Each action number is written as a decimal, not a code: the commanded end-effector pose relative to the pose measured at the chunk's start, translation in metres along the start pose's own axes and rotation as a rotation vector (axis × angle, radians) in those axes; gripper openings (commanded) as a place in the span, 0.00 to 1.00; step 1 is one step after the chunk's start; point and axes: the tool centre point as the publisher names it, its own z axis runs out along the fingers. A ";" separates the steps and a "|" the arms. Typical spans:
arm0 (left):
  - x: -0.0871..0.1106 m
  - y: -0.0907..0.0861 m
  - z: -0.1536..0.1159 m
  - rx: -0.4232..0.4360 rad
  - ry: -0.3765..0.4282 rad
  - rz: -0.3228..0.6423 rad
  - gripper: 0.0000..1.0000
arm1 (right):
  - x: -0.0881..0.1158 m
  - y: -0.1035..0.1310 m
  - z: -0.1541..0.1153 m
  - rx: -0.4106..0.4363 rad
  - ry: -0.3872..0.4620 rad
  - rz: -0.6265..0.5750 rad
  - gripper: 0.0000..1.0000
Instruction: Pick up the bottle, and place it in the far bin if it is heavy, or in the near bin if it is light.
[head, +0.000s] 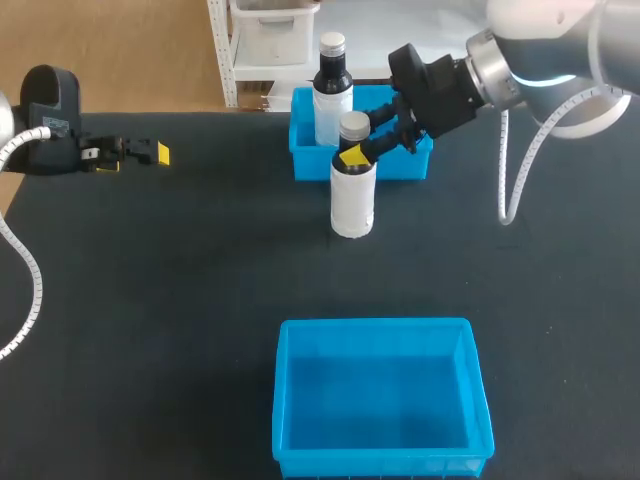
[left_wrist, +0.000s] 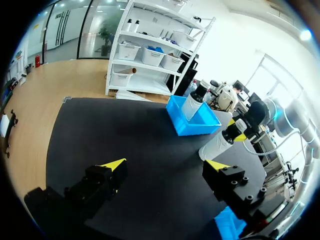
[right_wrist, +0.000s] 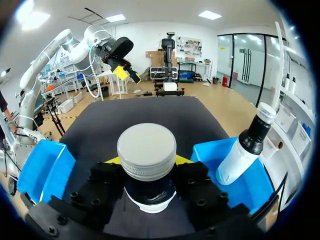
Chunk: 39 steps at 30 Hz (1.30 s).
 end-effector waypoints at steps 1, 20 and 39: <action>0.000 0.000 0.000 0.000 0.000 0.000 1.00 | 0.001 0.000 0.000 -0.003 -0.001 0.000 0.36; 0.000 0.000 0.000 0.000 0.000 0.000 1.00 | -0.035 0.013 -0.044 0.046 0.005 -0.026 0.00; 0.000 0.000 0.000 0.000 0.000 0.000 1.00 | -0.025 0.035 -0.133 0.143 0.002 0.005 0.00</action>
